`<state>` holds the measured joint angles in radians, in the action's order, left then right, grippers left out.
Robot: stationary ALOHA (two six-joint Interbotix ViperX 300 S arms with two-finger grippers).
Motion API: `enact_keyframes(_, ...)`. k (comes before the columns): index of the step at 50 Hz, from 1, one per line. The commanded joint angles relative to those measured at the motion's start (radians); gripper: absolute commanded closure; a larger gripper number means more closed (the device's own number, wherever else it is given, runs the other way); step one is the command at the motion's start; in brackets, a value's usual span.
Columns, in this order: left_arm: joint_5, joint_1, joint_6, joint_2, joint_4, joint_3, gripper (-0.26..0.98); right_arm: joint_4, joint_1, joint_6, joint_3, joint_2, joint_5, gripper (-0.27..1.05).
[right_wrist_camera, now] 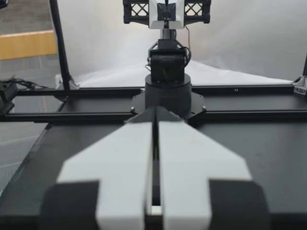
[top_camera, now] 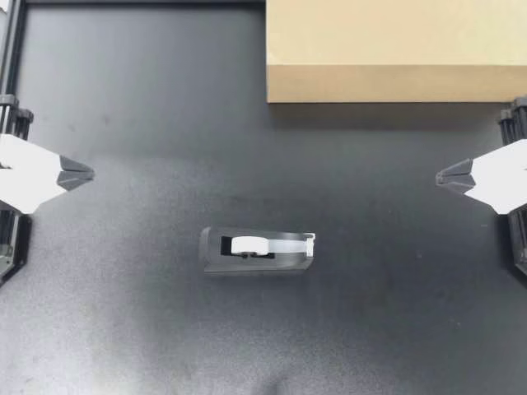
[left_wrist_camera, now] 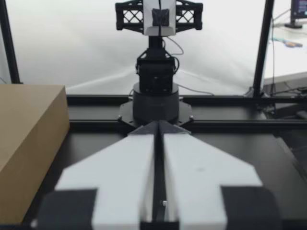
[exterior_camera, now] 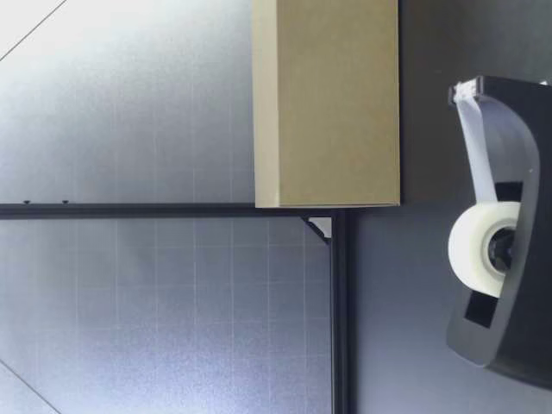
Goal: Cut a small piece of tape from the tape dispenser then place it on the cardboard box's edge.
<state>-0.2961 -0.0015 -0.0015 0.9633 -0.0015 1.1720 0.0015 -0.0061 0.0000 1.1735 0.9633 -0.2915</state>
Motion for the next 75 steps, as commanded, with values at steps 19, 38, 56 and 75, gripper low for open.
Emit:
enact_keyframes(19,-0.100,-0.011,0.005,-0.028,-0.002,0.023,0.83,0.040,-0.040,0.018,-0.140,-0.242,-0.081,0.90)
enact_keyframes(38,-0.124,-0.011,0.005,-0.046,-0.002,0.034,0.83,0.063,-0.064,0.114,-0.407,-0.603,0.290,0.89)
enact_keyframes(56,-0.124,-0.012,0.005,-0.046,-0.002,0.051,0.83,0.100,-0.060,0.126,-0.601,-0.839,0.632,0.89)
enact_keyframes(75,-0.124,-0.011,0.000,-0.046,-0.002,0.078,0.83,0.282,-0.121,-0.192,-0.807,-1.008,1.043,0.89)
